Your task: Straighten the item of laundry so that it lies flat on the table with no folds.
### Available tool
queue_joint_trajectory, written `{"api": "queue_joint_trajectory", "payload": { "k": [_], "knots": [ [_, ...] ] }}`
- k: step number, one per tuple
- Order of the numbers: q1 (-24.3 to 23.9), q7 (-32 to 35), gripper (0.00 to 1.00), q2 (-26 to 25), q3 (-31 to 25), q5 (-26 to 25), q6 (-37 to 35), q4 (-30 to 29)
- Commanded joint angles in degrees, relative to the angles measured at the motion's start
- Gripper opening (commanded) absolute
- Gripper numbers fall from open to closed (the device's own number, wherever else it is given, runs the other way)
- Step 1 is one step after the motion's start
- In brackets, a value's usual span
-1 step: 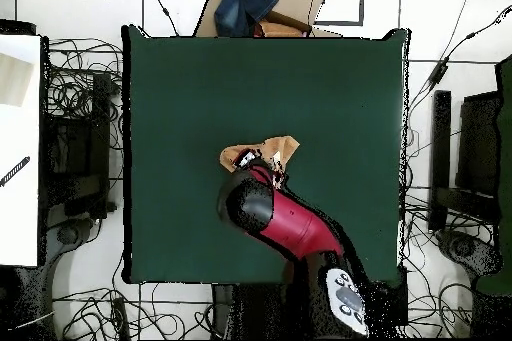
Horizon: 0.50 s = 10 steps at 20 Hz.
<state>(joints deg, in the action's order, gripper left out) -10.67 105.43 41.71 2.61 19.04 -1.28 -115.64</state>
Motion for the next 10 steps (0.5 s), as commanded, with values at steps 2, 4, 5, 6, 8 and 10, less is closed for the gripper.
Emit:
{"api": "queue_joint_trajectory", "payload": {
  "k": [2,4,5,6,8,10],
  "knots": [
    [1.05,10.03,1.00,-1.53,-0.96,1.54,-7.13,1.03],
    [0.35,9.47,1.00,-2.25,-1.38,1.12,-6.76,1.43],
    [-0.20,9.33,1.00,-2.29,-1.84,0.82,-6.15,1.15],
    [-1.49,9.22,1.00,-2.52,-3.12,0.45,-5.29,0.70],
    [-3.77,8.69,1.00,-3.60,-5.16,-0.32,-3.84,0.48],
    [-4.73,7.97,1.00,-5.18,-5.88,-0.72,-3.61,1.41]
  ]
}}
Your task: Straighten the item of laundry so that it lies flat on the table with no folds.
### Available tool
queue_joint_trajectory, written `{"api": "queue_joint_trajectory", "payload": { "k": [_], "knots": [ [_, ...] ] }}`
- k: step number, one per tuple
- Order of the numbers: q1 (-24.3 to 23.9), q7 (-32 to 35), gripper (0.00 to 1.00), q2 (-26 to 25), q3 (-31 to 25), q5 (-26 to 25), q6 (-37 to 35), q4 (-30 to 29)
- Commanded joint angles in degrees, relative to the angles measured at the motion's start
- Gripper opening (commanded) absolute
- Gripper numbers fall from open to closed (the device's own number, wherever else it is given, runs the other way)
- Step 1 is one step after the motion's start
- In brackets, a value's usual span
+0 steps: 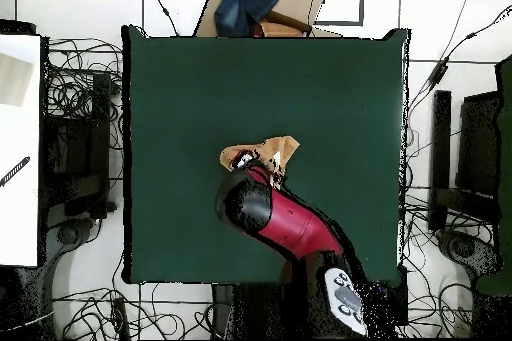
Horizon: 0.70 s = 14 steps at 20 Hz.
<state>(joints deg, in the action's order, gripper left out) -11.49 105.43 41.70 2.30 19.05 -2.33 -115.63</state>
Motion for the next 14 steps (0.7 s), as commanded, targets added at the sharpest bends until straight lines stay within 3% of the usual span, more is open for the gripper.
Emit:
{"api": "queue_joint_trajectory", "payload": {
  "k": [1,8,14],
  "knots": [
    [-3.98,7.93,1.00,-5.68,-5.62,-0.82,-2.16,1.71],
    [-2.47,8.36,1.00,-6.44,-4.34,-0.24,-3.01,2.98],
    [0.50,9.28,1.00,-3.70,-1.17,0.77,-6.00,2.58]
  ]
}}
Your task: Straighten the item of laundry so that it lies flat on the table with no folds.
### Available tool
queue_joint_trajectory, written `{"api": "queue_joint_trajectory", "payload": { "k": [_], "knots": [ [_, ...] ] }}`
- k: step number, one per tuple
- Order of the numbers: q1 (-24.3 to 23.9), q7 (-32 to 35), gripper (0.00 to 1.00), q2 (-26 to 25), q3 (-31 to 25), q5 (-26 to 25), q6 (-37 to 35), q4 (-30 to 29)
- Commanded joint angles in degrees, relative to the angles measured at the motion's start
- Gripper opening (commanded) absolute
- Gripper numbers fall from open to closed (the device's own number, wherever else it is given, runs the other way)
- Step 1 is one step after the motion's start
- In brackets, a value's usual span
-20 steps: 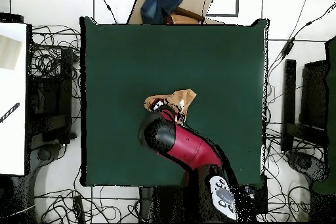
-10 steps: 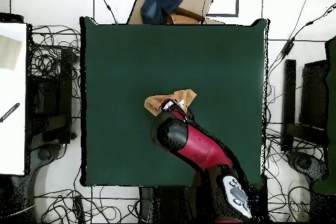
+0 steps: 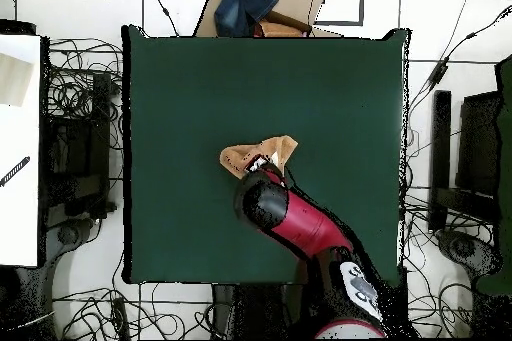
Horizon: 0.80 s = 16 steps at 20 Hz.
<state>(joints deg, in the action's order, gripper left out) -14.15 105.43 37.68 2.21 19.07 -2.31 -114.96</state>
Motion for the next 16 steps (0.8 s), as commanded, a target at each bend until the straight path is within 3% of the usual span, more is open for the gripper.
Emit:
{"api": "queue_joint_trajectory", "payload": {
  "k": [1,12,16],
  "knots": [
    [3.67,9.48,1.00,0.76,-0.56,0.93,-6.59,1.84],
    [5.52,9.70,1.00,3.79,2.48,1.21,-11.97,2.41],
    [4.71,9.24,1.00,1.25,1.43,1.08,-11.35,4.33]
  ]
}}
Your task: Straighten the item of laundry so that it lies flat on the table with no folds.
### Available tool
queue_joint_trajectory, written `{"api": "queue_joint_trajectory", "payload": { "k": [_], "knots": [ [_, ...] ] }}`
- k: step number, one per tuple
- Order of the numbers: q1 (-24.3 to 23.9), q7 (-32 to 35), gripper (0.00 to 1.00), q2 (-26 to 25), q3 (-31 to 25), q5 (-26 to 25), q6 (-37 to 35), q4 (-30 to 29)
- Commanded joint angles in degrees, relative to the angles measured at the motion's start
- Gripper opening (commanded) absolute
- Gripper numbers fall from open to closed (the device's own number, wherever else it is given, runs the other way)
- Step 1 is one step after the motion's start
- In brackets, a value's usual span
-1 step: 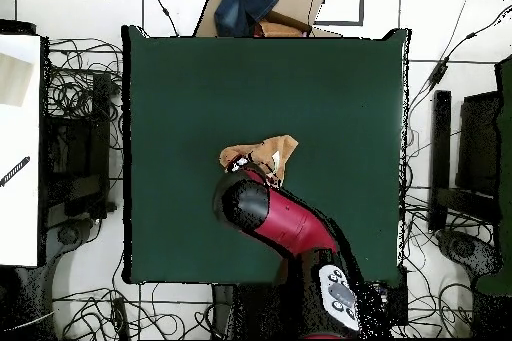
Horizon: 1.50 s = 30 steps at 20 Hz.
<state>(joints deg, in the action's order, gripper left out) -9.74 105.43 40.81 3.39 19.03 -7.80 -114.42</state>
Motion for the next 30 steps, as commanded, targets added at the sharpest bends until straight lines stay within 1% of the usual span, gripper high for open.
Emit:
{"api": "queue_joint_trajectory", "payload": {
  "k": [1,5,7,13,18,22,30],
  "knots": [
    [0.12,9.21,1.00,-2.66,-0.14,1.11,-5.44,4.20],
    [-0.80,8.76,1.00,-3.62,-0.79,0.66,-5.09,5.02],
    [-0.33,9.29,1.00,-3.35,-0.82,0.65,-4.50,4.32],
    [0.68,10.01,1.00,-3.84,-0.17,0.88,-4.43,4.92],
    [0.85,10.22,1.00,-3.66,-0.05,0.96,-4.55,4.70],
    [0.97,10.41,1.00,-3.98,-0.06,0.88,-3.32,4.43],
    [0.95,10.11,1.00,-6.84,-0.44,0.67,-1.18,5.85]
  ]
}}
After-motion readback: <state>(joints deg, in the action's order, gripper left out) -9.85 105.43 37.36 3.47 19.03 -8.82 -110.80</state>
